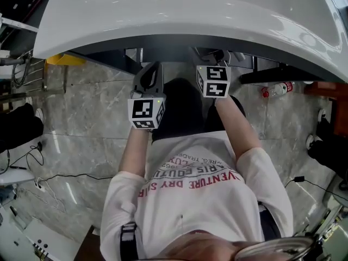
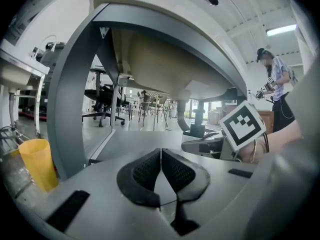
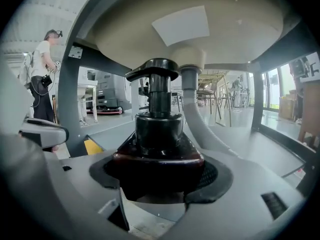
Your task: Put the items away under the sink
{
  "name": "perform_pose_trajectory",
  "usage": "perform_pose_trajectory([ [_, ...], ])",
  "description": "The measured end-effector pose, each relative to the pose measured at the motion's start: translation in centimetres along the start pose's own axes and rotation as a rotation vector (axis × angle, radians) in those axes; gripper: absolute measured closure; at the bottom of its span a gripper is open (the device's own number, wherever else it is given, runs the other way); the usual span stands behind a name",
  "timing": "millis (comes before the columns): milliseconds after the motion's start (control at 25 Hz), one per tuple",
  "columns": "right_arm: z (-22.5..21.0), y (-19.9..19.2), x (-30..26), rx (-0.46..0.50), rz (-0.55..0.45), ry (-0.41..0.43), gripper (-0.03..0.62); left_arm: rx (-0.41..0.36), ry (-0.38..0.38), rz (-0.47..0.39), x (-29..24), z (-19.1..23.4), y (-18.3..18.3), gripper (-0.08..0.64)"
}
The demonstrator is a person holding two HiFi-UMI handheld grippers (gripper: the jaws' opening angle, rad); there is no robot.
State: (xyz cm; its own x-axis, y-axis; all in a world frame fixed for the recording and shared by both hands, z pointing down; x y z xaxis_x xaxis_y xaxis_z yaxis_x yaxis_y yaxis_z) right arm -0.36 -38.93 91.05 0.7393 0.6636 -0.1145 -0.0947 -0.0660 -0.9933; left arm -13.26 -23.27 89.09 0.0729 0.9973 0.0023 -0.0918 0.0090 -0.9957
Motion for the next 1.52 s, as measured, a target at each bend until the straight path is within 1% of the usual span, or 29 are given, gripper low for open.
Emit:
perform_pose_trajectory([
  [160, 0.3, -0.2, -1.9, 0.026, 0.010, -0.020, 0.219, 0.012, 0.007, 0.010, -0.3, 0.8, -0.6, 0.533],
  [400, 0.2, -0.1, -3.7, 0.022, 0.022, -0.071, 0.219, 0.021, -0.004, 0.006, -0.6, 1.1, -0.4, 0.532],
  [680, 0.0, -0.3, -5.0, 0.014, 0.025, -0.078, 0.219, 0.031, -0.005, -0.003, -0.7, 1.1, -0.6, 0.532],
  [880, 0.0, 0.0, -4.8, 0.016, -0.006, -0.094, 0.218, 0.031, -0.011, -0.004, -0.5, 1.1, -0.7, 0.532],
  [1120, -0.1, 0.3, -4.2, -0.055, -0.074, -0.093, 0.218, 0.045, -0.010, -0.007, -0.2, 1.0, -0.8, 0.532],
  [1200, -0.1, 0.4, -3.7, -0.047, -0.102, -0.081, 0.218, 0.049, -0.014, -0.007, -0.3, 0.8, -1.0, 0.532],
  [1360, 0.2, 0.8, -1.4, 0.016, -0.148, -0.080, 0.219, 0.061, -0.013, -0.020, -0.3, 0.5, -1.2, 0.532],
  [1520, 0.0, 0.5, 1.2, -0.020, -0.166, -0.088, 0.219, 0.068, -0.010, -0.044, -0.4, -0.3, -1.1, 0.532],
])
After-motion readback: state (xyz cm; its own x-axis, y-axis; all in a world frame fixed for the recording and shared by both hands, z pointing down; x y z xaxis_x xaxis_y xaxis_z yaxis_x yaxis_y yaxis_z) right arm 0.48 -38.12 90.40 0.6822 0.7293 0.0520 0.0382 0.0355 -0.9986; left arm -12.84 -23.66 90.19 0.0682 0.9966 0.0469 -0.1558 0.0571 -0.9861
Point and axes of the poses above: the fingertips, and each gripper's own axes: x backward along the fingers, z to its left, y out of its top, the point moved 7 cm from there along x, backward along the fingers, and after that the axes turned 15 degrees about -z, right-handed, at the moved point
